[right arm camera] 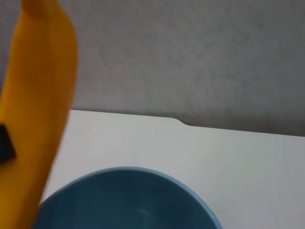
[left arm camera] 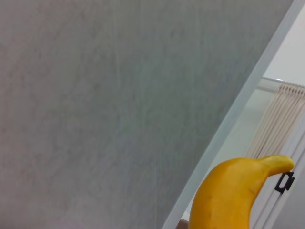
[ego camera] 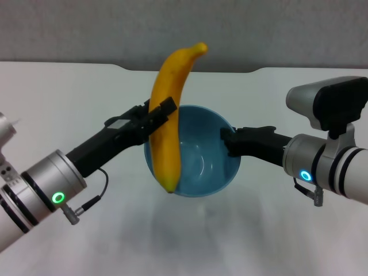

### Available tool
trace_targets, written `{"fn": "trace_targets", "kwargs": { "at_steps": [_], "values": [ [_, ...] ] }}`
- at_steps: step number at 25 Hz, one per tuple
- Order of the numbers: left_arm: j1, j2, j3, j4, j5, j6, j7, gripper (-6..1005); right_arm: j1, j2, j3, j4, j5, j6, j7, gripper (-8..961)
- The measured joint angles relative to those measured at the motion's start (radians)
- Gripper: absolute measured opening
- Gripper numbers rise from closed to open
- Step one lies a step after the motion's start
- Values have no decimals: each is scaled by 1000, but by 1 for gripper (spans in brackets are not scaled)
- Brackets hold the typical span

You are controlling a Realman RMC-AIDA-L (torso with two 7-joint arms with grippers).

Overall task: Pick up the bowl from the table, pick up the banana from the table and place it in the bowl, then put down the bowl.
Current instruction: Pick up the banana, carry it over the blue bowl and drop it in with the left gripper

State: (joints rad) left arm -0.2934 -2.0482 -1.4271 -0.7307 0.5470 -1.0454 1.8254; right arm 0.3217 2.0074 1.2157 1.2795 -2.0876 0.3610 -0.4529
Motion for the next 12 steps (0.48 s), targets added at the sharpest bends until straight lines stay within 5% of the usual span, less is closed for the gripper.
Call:
{"fn": "trace_targets", "kwargs": {
  "at_steps": [12],
  "values": [
    [-23,0,74,20,-165,9,92,526,18,1,-30,1,18,3,0,103]
  ]
}}
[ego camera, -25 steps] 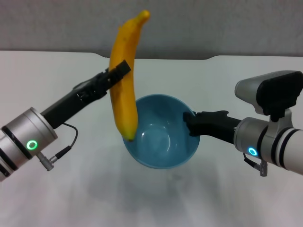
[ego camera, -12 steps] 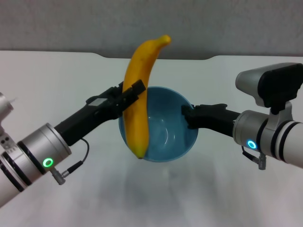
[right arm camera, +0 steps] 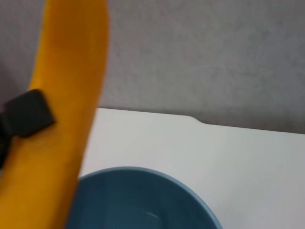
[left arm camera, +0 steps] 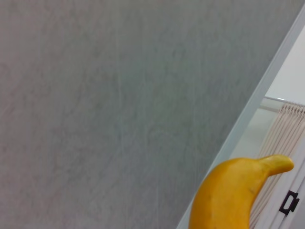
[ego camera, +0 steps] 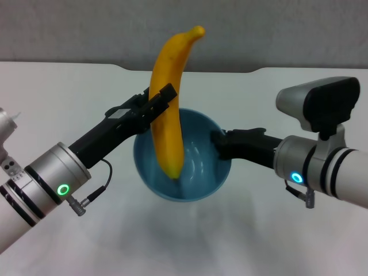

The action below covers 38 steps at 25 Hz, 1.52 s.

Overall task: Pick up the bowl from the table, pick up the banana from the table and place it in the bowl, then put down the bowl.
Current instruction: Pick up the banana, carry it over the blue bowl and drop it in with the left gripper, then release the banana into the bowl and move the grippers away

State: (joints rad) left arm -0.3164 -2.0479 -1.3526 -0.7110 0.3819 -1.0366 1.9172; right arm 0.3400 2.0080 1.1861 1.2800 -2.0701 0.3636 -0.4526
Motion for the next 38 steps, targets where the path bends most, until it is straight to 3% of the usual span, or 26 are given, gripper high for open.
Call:
{"fn": "trace_targets", "kwargs": {
  "at_steps": [18,27,32,34,38],
  "values": [
    [-10,-1,4,50,-50,-3,34,526,7,2,-18,-1,9,0,3,111],
    [-8,-1,6,51,-64,-9,42,780,4,1,-8,-9,8,0,1,115],
    [-1,15,-17,51,-55,16,36,903,-1,0,23,-40,8,17,1,118],
    [-2,33,-51,44,11,80,22,903,10,-1,50,-60,8,64,1,119],
    [8,46,-111,-4,157,165,-33,902,103,-1,127,-159,8,200,2,120]
  ]
}}
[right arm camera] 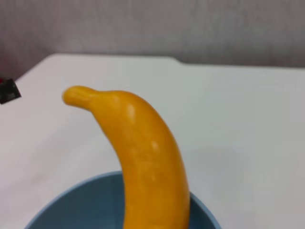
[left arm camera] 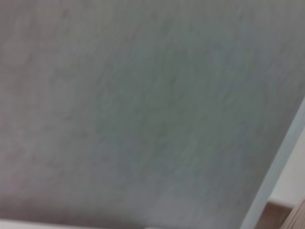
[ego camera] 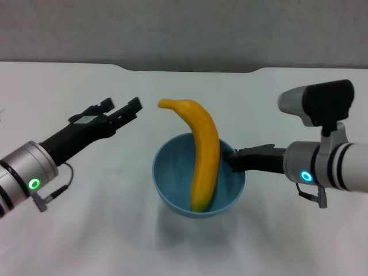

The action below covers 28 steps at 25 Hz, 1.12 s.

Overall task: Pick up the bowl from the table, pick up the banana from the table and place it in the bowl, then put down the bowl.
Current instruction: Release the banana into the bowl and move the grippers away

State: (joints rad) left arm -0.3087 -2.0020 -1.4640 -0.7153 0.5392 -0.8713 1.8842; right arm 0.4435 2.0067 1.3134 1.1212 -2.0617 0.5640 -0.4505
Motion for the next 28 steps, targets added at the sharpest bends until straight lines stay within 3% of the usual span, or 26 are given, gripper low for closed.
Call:
{"fn": "trace_targets", "kwargs": {
  "at_steps": [4,8,14,28],
  "values": [
    [30,1,-86,-82,246,113,-115,902,89,0,28,-89,0,48,0,122],
    [72,-28,-164,-141,412,168,-153,901,166,0,40,-164,0,64,-4,124],
    [102,-31,-184,-159,424,198,-145,900,209,4,38,-259,0,-13,-36,127],
    [122,-31,-220,-146,428,215,-119,899,183,10,-63,-308,111,-99,-54,133]
  ]
}}
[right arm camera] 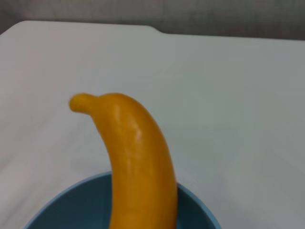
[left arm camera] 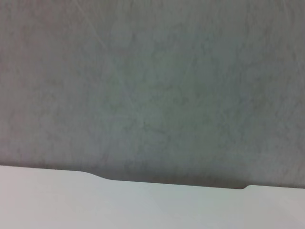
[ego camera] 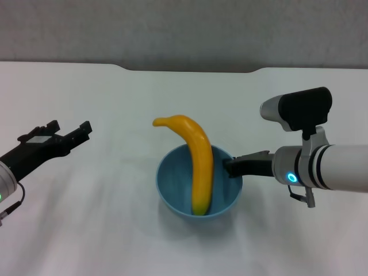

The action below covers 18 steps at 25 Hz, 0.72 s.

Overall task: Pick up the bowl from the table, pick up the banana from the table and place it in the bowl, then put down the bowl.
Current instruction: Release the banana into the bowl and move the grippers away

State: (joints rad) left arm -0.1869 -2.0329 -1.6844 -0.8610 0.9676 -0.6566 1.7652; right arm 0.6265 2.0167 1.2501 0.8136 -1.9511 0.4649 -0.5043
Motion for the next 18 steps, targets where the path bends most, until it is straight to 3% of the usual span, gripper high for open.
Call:
{"fn": "trace_targets", "kwargs": {
  "at_steps": [18],
  "values": [
    [6,0,0,3,-4,-4,1,899,-18,-3,-40,-5,41,-3,1,141]
  ]
}}
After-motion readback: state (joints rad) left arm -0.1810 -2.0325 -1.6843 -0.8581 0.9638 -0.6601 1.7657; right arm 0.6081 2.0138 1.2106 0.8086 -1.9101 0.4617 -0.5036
